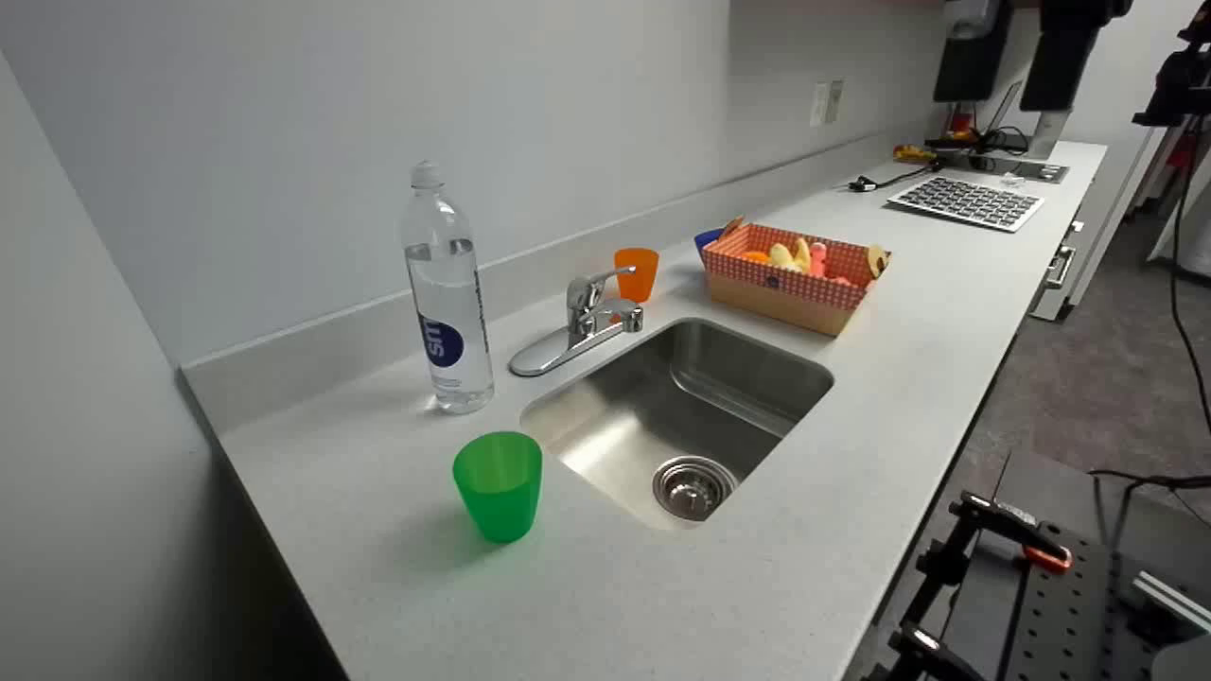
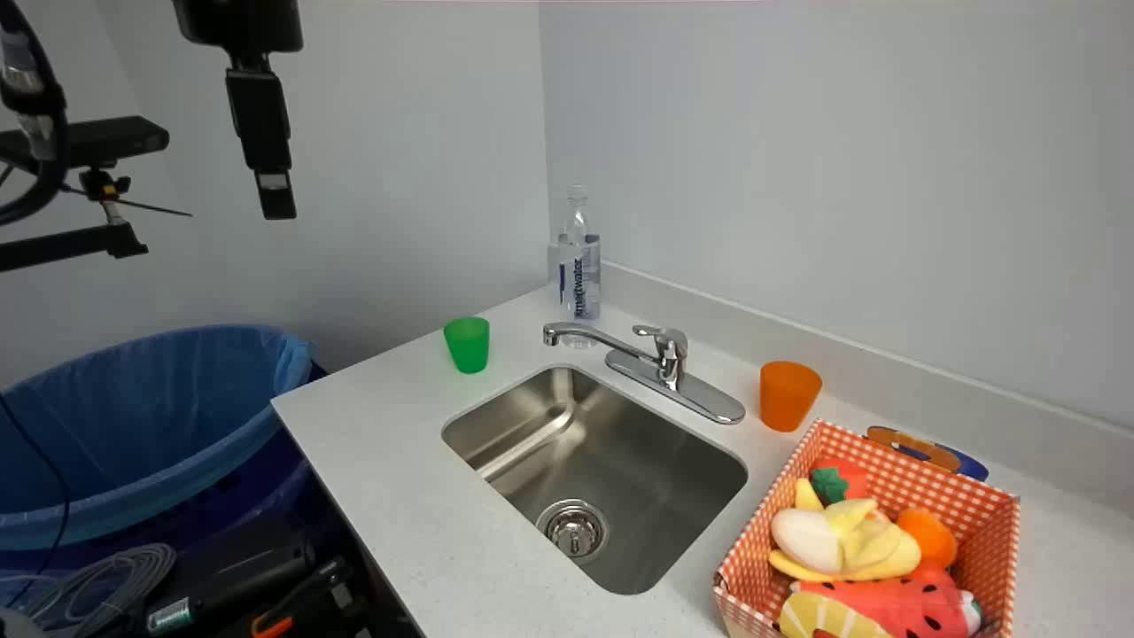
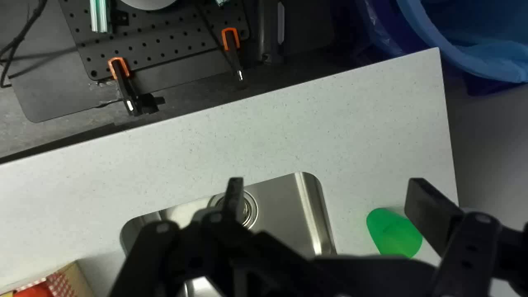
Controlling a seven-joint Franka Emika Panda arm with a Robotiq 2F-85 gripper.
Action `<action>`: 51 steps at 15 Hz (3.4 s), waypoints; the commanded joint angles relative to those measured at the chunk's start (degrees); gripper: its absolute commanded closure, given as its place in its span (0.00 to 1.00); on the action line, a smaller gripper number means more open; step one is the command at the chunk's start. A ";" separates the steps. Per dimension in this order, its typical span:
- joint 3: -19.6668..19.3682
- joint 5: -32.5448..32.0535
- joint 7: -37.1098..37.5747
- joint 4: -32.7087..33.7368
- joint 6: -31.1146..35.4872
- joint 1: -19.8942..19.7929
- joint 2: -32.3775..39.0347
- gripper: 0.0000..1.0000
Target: Turn the tap nozzle to the right
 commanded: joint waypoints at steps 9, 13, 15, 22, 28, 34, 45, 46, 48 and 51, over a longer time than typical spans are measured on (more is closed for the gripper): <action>0.60 0.38 -0.49 0.19 -0.27 -0.94 0.08 0.00; 0.60 0.37 -0.49 0.19 -0.27 -0.94 0.09 0.00; 0.60 0.38 -0.49 0.19 -0.27 -0.94 0.08 0.00; 0.79 0.26 -0.04 0.27 0.44 -1.30 0.81 0.00; 1.11 -0.66 -0.40 0.46 5.00 -1.97 6.14 0.00; 1.04 -2.23 0.21 1.40 15.33 -1.59 15.97 0.00; 0.49 -11.18 4.68 11.41 27.80 -1.02 35.48 0.00; 0.23 -11.29 5.14 12.56 27.50 -0.80 36.39 0.00; -0.50 -10.10 3.22 10.01 27.42 -0.10 34.58 0.00; -0.62 -10.22 3.46 11.57 27.41 -0.01 36.11 0.00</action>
